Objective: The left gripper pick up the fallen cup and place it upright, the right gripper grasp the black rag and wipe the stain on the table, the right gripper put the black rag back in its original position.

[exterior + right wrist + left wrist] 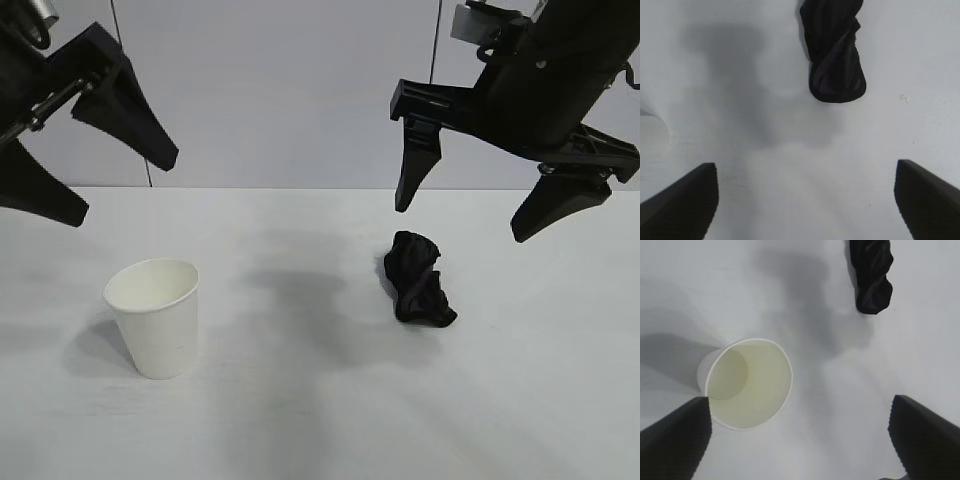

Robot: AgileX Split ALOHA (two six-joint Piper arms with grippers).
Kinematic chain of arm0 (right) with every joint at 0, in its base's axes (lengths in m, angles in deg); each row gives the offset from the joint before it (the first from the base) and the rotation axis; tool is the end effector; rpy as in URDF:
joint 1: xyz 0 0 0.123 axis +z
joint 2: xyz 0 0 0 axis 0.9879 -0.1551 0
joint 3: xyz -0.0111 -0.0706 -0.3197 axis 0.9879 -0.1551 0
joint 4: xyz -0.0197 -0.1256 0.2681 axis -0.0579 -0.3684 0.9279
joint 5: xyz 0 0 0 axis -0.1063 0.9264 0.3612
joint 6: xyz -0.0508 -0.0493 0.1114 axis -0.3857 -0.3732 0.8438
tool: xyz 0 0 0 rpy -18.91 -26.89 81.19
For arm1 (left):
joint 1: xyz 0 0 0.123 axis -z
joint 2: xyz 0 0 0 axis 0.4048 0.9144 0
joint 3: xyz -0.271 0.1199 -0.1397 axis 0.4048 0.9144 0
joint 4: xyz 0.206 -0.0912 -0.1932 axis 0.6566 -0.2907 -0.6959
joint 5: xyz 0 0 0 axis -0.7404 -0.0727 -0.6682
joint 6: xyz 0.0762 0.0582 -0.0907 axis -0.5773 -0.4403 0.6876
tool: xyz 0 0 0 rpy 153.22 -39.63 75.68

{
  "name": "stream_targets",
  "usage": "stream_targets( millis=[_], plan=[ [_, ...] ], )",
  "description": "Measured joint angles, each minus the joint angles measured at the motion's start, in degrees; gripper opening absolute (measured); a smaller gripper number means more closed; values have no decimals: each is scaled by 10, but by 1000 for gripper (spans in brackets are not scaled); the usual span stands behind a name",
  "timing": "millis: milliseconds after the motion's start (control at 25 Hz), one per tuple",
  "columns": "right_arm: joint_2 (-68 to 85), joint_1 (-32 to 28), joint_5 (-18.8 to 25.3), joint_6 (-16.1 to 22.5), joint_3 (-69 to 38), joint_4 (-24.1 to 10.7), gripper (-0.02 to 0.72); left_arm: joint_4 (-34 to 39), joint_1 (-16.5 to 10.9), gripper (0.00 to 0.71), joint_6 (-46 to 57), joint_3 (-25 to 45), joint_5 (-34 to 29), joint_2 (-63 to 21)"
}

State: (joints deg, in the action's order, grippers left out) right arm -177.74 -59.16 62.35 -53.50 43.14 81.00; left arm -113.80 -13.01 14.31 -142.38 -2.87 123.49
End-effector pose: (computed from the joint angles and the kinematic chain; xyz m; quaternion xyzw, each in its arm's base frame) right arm 0.3620 0.1547 0.2277 0.0223 0.9764 0.1139 0.1822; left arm 0.3576 -0.1375 0.2378 0.0652 0.9342 -0.2974 0.1861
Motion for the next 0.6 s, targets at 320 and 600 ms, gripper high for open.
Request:
stream_targets(
  millis=[320,600],
  plan=[
    [0,0,0,0,0,0,662,70,13,693,74,-23,-15,22],
    [0,0,0,0,0,0,662,72,41,693,74,-23,-7,26]
  ],
)
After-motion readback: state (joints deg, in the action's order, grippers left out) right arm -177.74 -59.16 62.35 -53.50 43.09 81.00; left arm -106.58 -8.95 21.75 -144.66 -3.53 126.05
